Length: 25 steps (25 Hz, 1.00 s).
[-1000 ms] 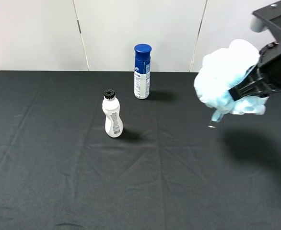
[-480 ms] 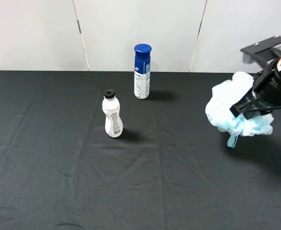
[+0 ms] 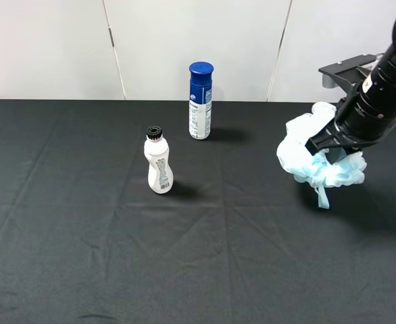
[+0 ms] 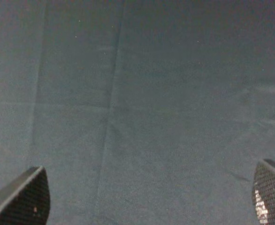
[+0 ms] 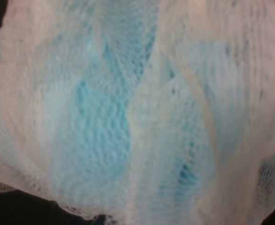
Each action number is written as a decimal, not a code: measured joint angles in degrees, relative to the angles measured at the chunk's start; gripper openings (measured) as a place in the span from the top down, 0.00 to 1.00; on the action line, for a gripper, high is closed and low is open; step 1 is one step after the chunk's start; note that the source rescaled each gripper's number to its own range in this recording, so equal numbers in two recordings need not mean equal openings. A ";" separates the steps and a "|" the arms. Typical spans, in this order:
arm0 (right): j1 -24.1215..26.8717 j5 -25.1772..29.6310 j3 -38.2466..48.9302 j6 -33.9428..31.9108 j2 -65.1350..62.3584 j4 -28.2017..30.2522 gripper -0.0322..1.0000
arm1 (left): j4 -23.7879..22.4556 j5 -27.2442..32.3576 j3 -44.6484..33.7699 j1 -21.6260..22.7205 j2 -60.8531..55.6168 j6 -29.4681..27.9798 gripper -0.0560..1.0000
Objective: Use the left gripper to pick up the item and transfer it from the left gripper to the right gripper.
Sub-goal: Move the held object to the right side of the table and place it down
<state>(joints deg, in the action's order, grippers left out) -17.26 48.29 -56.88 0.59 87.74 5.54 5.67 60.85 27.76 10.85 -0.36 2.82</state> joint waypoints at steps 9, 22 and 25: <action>0.00 1.10 -2.87 2.64 4.04 -3.42 0.97 | 0.00 0.00 0.00 0.00 0.00 0.00 0.24; 0.00 0.83 -2.87 4.86 5.89 -6.71 0.97 | 0.00 0.00 0.00 0.00 0.00 0.00 0.24; 0.00 0.83 -2.87 4.89 5.89 -6.94 0.97 | 0.00 0.00 0.00 0.00 0.00 0.00 0.24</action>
<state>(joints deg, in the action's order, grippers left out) -17.26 49.12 -59.75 5.48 93.63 -1.40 5.67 60.85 27.76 10.85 -0.36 2.82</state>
